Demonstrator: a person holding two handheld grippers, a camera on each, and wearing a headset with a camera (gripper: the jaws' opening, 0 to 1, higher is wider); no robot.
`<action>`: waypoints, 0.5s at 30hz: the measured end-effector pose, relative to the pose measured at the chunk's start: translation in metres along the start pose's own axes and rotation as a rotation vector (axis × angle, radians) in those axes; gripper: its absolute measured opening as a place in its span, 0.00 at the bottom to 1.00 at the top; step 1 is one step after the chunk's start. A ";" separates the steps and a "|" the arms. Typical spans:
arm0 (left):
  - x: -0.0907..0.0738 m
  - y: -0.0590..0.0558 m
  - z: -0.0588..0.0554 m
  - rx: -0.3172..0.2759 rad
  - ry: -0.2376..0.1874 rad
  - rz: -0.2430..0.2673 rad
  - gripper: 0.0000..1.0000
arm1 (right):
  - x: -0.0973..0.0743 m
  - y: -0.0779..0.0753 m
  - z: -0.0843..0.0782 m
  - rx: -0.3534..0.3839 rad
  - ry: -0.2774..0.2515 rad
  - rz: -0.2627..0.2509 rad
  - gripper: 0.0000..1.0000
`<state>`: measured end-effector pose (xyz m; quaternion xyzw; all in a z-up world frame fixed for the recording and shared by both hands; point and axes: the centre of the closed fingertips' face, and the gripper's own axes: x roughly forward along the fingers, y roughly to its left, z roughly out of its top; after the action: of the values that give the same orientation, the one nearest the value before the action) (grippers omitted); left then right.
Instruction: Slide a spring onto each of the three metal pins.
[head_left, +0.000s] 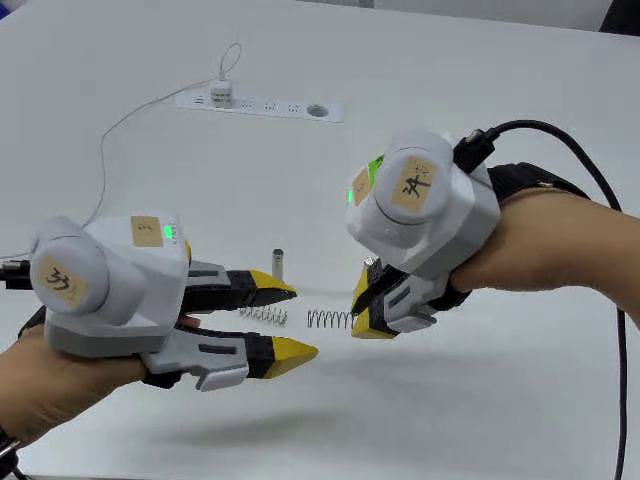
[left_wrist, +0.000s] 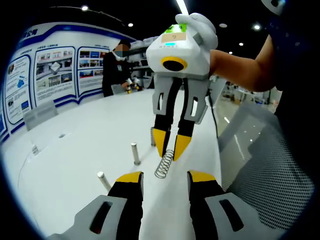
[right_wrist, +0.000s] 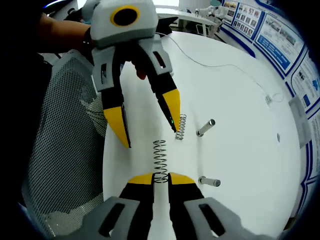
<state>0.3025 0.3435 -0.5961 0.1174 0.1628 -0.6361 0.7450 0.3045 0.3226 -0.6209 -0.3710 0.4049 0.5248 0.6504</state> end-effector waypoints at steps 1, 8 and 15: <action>0.000 -0.001 0.000 0.002 0.001 -0.003 0.35 | 0.000 0.001 0.002 -0.007 -0.002 0.003 0.11; 0.001 -0.007 -0.002 0.014 0.008 -0.024 0.28 | -0.002 0.007 0.013 -0.062 -0.023 0.016 0.11; 0.002 -0.010 -0.001 0.036 0.006 -0.034 0.20 | -0.002 0.012 0.016 -0.095 -0.037 0.031 0.11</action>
<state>0.2924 0.3402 -0.5977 0.1297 0.1554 -0.6513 0.7313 0.2949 0.3388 -0.6135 -0.3852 0.3730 0.5604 0.6312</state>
